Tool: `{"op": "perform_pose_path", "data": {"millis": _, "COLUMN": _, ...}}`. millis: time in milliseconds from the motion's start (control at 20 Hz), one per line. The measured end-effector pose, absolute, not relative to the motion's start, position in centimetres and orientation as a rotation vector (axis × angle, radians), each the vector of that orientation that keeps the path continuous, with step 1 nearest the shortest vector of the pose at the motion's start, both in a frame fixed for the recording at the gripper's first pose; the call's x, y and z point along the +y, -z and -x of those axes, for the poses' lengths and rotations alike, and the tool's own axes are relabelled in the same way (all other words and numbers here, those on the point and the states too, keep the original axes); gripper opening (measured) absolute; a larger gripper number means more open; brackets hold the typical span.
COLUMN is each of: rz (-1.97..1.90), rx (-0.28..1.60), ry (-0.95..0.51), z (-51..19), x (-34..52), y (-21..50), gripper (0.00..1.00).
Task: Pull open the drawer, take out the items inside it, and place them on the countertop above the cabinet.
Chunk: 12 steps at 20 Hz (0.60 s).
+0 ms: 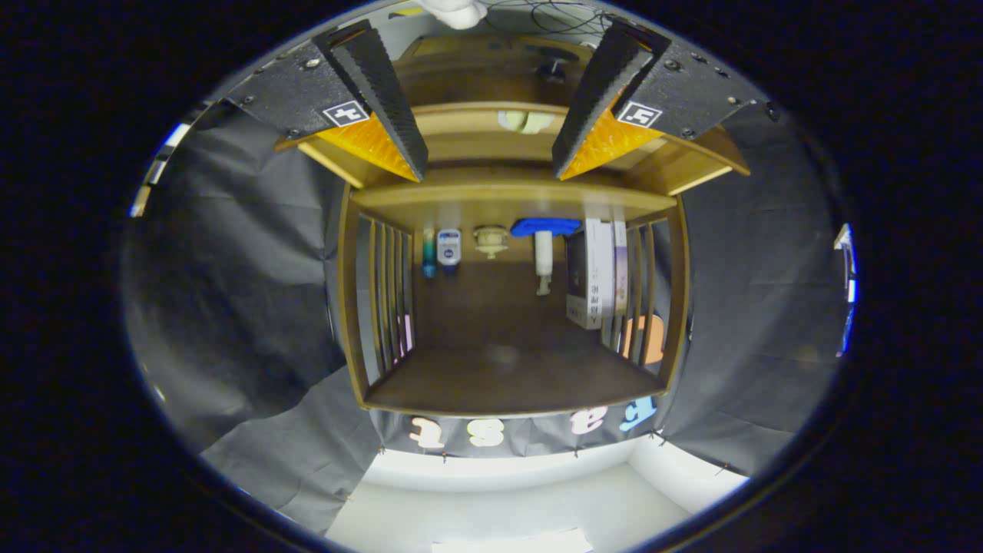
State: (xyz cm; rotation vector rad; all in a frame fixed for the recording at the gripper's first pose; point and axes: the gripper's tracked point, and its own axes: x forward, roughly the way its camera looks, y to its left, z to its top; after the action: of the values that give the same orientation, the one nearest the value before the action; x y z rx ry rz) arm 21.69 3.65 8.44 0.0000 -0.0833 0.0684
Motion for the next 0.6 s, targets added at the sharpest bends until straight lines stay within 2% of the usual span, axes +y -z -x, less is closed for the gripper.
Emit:
{"op": "perform_pose_path", "data": {"millis": 200, "rz": 0.009, "rx": -0.023, "ry": -0.099, "z": -25.7, "x": 4.5, "y": -12.9, "gripper": 1.0}}
{"op": "perform_pose_path", "data": {"millis": 400, "rz": -0.012, "rx": 0.208, "ry": -0.139, "z": -30.7, "x": 6.3, "y": -12.8, "gripper": 1.0}}
{"op": "perform_pose_path", "data": {"millis": 600, "rz": -0.01, "rx": 0.465, "ry": -0.176, "z": -34.3, "x": 8.3, "y": -9.1, "gripper": 1.0}}
